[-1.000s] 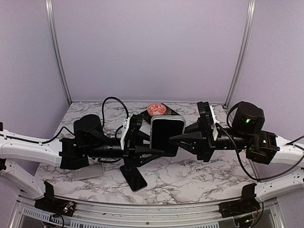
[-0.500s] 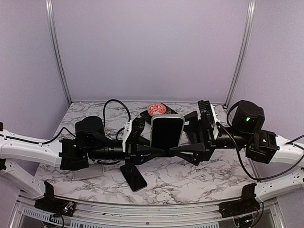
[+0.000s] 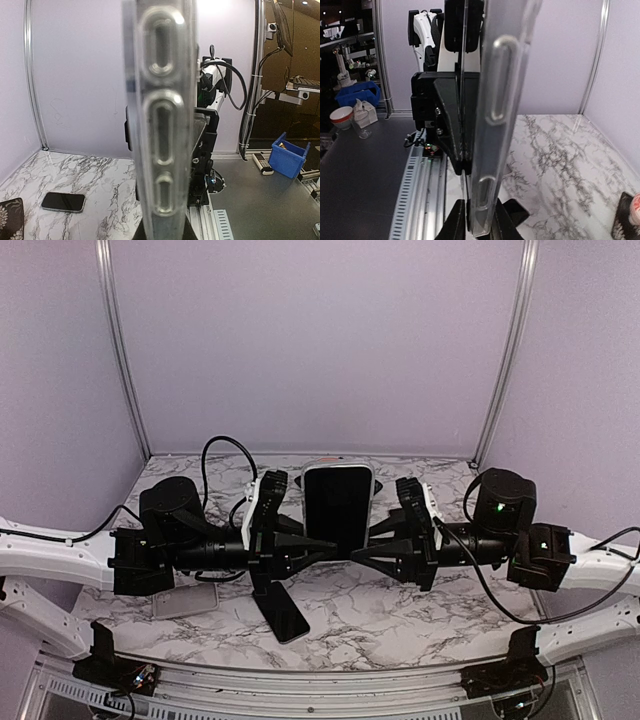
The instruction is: Put the phone into the phone case
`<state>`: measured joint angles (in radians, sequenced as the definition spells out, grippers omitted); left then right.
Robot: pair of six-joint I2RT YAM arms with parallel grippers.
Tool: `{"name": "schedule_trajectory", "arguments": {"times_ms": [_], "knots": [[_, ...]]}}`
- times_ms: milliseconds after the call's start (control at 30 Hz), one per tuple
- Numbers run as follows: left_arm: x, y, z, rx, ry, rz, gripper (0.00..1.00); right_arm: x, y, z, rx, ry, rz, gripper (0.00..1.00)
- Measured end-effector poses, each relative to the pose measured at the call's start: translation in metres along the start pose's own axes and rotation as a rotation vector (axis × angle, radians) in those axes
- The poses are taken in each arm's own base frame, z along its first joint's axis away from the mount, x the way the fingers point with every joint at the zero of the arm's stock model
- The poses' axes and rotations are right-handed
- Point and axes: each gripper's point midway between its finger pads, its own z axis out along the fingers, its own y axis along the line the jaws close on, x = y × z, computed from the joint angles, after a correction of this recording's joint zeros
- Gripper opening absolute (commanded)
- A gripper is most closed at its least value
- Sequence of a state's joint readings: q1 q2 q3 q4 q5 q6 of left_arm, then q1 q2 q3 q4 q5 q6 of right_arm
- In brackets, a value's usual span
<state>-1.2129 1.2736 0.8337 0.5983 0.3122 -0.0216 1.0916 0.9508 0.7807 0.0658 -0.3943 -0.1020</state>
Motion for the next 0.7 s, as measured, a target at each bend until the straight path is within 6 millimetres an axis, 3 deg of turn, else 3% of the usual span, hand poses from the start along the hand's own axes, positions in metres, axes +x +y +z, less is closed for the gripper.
{"name": "schedule_trajectory", "arguments": {"times_ms": [233,267,333,367,400,567,700], "knots": [[0.0,0.0,0.0,0.003,-0.002,0.011,0.0,0.0,0.002,0.0,-0.022,-0.001,0.026,0.0],[0.0,0.0,0.0,0.003,-0.002,0.011,0.0,0.0,0.002,-0.001,-0.024,-0.001,0.026,0.17],[0.0,0.0,0.0,0.003,-0.002,0.011,0.0,0.0,0.002,-0.001,-0.028,-0.001,0.025,0.59],[0.0,0.0,0.0,0.003,0.0,0.005,0.0,0.001,0.001,-0.001,-0.026,0.001,0.025,0.74],[0.001,0.0,0.0,0.003,0.0,0.003,0.0,0.002,-0.001,-0.001,-0.02,0.005,0.025,0.8],[0.001,-0.001,0.0,0.004,0.001,0.002,0.0,-0.005,-0.013,-0.005,0.029,0.021,0.017,0.83],[0.002,-0.001,0.001,0.004,0.003,0.001,0.0,-0.044,-0.016,-0.011,0.038,-0.043,-0.02,0.78]]}}
